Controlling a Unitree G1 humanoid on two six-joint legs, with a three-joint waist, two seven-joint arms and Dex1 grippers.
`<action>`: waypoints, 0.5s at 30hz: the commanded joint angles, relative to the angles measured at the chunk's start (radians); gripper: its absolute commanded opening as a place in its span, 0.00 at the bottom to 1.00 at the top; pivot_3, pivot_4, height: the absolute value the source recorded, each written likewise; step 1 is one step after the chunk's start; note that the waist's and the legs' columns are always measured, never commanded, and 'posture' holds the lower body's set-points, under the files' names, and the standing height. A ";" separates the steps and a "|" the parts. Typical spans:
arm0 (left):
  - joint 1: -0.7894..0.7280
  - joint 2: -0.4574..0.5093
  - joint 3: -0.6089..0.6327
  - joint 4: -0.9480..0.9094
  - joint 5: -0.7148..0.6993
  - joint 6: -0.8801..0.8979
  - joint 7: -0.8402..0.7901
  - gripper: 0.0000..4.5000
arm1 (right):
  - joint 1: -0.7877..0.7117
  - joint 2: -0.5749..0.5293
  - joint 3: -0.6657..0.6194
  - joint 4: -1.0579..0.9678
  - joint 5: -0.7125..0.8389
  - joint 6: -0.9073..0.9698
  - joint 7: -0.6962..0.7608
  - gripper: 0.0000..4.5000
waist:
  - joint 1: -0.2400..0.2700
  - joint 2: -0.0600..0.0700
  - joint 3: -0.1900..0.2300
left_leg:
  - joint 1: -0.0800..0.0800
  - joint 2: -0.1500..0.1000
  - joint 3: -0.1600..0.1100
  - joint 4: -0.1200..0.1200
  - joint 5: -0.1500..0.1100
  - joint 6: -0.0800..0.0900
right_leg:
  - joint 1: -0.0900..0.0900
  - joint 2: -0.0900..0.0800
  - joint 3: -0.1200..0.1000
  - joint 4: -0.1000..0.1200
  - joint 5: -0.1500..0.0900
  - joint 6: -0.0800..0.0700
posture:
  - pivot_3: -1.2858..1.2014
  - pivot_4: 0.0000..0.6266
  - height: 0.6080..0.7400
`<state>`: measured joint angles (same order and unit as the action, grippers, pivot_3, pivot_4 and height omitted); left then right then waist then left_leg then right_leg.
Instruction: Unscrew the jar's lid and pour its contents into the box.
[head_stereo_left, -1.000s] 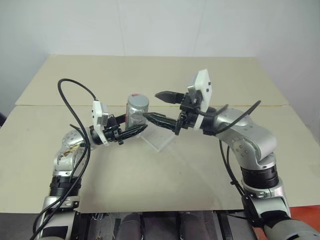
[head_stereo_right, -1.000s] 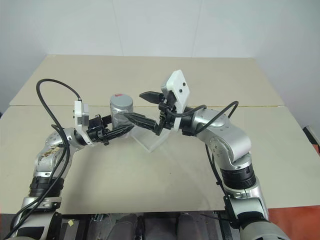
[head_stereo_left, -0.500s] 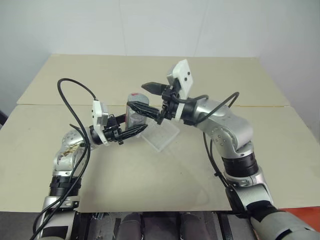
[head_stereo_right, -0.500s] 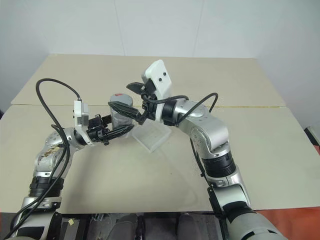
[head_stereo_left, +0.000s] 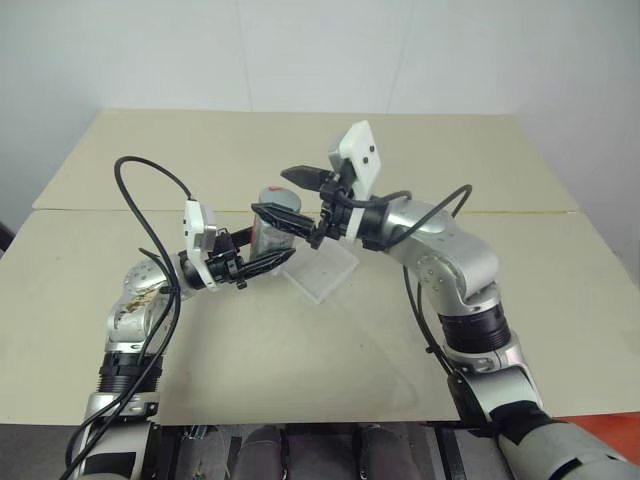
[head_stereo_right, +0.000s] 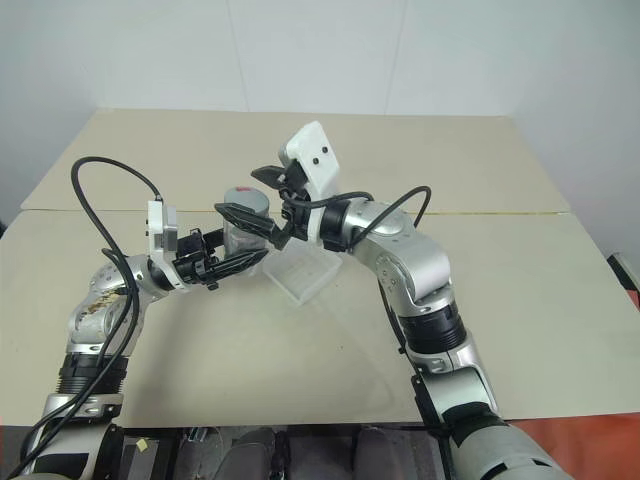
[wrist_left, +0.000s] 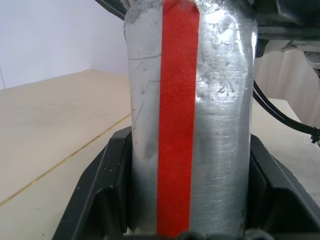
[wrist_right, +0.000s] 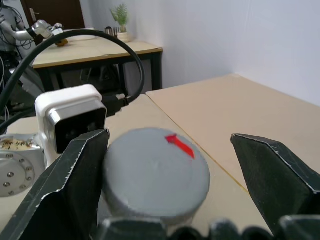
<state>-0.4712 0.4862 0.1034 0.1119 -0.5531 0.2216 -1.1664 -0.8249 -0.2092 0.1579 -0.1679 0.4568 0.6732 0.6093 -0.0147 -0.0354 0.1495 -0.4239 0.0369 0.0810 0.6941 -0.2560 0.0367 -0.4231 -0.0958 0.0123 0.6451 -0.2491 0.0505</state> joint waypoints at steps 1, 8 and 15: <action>-0.010 0.011 0.020 -0.038 -0.020 -0.013 -0.008 0.53 | 0.013 -0.021 -0.041 -0.058 0.020 0.007 0.000 0.99 | 0.000 0.000 0.000 | 0.000 0.000 0.000 0.000 0.000 0.000 | 0.000 0.000 0.000 0.000 0.000 0.000 | 0.52 0.24 1.00; -0.014 0.012 0.018 -0.036 -0.019 -0.009 -0.010 0.53 | 0.029 -0.039 -0.053 -0.085 0.037 0.018 -0.008 0.99 | 0.000 0.000 0.000 | 0.000 0.000 0.000 0.000 0.000 0.000 | 0.000 0.000 0.000 0.000 0.000 0.000 | 0.52 0.24 1.00; -0.010 0.013 0.020 -0.043 -0.021 -0.007 -0.006 0.53 | 0.050 -0.059 -0.056 -0.114 0.056 0.025 -0.008 0.99 | 0.000 0.000 0.000 | 0.000 0.000 0.000 0.000 0.000 0.000 | 0.000 0.000 0.000 0.000 0.000 0.000 | 0.52 0.24 1.00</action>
<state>-0.4713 0.4873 0.1034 0.1117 -0.5531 0.2217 -1.1685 -0.7712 -0.2614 0.1406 -0.2369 0.4956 0.6919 0.6062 -0.0145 -0.0354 0.1495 -0.4239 0.0369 0.0808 0.6941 -0.2561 0.0370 -0.4231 -0.0958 0.0123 0.6450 -0.2491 0.0505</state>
